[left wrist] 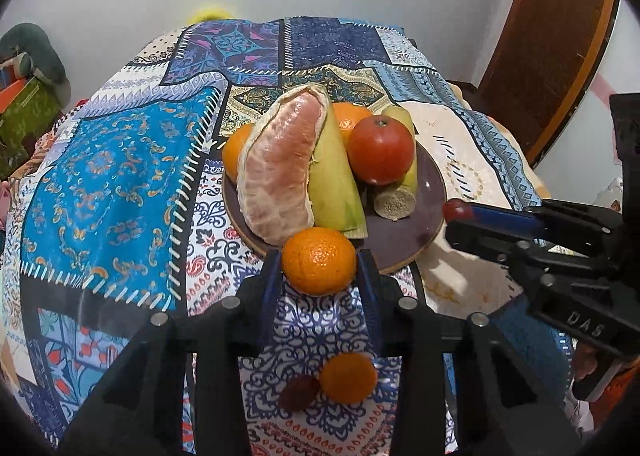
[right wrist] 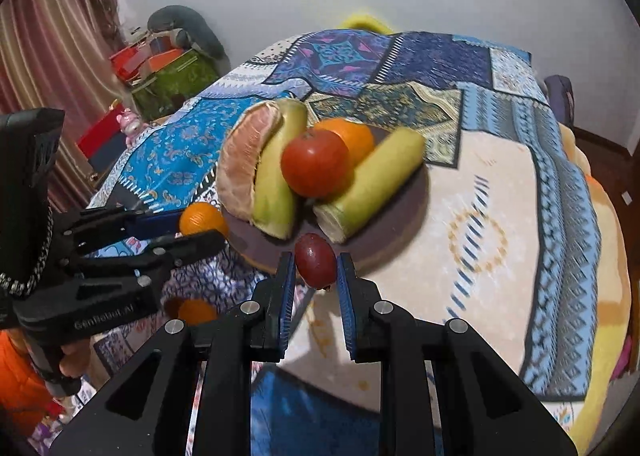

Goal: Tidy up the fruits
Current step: 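Carry the tangerine and date onto the plate and open both tools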

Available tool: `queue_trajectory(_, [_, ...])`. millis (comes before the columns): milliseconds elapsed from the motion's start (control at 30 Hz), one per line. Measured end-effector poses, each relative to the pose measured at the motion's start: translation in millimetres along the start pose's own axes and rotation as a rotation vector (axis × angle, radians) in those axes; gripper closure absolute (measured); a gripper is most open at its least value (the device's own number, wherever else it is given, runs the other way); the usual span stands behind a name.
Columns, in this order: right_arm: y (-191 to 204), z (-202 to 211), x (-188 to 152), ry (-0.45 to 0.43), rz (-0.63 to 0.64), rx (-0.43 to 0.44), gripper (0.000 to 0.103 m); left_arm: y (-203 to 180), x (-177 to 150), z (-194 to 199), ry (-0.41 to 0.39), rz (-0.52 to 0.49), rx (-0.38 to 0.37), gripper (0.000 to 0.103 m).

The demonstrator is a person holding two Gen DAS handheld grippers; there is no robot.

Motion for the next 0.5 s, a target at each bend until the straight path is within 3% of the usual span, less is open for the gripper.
queue_trajectory(500, [1, -36, 3, 0.042, 0.011, 0.022, 0.084, 2, 5, -22, 0.009, 0.015, -0.010, 0.066])
Point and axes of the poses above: each gripper's, at about its wrist camera, not at the fingertips, and z roughly against the way its jaws point, y to its left, x to its top, the point moved 3 cm from there along -z, roughly the way its jaws point, and after that the axes turned 11 degrees about z, right-handed, at the moved point
